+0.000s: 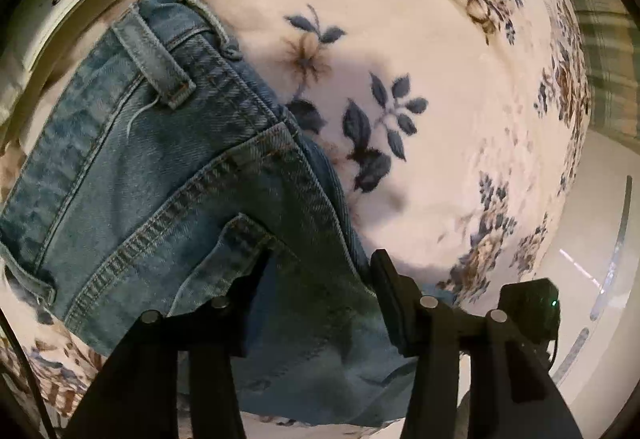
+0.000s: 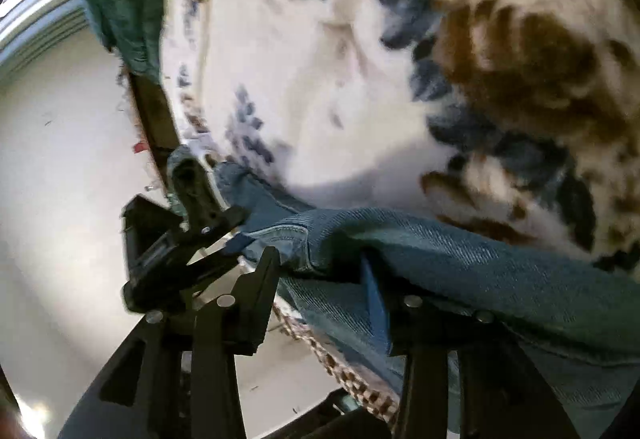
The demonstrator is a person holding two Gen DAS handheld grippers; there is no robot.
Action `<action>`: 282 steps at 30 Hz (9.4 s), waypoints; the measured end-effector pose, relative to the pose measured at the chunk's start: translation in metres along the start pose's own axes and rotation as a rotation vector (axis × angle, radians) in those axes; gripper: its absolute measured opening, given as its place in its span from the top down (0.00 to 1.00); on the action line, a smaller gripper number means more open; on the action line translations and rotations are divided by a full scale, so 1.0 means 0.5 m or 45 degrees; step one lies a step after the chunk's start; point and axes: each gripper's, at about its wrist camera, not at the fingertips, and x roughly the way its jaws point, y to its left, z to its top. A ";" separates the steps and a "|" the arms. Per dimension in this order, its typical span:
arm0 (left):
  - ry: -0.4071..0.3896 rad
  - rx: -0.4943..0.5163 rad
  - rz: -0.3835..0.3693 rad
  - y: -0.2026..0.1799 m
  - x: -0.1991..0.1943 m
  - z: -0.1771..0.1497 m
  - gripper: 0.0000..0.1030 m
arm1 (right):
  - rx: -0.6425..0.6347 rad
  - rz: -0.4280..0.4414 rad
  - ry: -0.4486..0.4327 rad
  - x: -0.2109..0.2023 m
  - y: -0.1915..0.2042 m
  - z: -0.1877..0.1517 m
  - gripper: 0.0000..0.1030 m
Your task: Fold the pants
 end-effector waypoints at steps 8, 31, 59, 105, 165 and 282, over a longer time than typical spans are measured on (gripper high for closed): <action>-0.016 0.016 0.001 0.002 -0.020 -0.004 0.49 | -0.095 -0.075 -0.174 -0.113 0.049 0.004 0.78; 0.243 1.780 0.523 -0.246 0.132 -0.111 0.45 | -0.259 -0.325 -0.123 -0.072 0.046 -0.107 0.80; 0.075 1.609 0.301 -0.162 0.050 -0.197 0.81 | -0.188 0.013 0.250 0.106 0.028 -0.035 0.31; -0.099 0.799 -0.045 -0.084 -0.061 -0.040 0.15 | -0.124 -0.055 -0.370 -0.093 0.034 -0.058 0.97; -0.525 0.109 0.165 0.282 -0.115 -0.114 0.63 | 0.889 0.028 -1.318 -0.227 -0.564 -0.670 0.80; -0.532 0.927 0.732 -0.354 0.287 -0.245 0.02 | -0.046 -1.132 -0.735 -0.289 -0.303 -0.209 0.87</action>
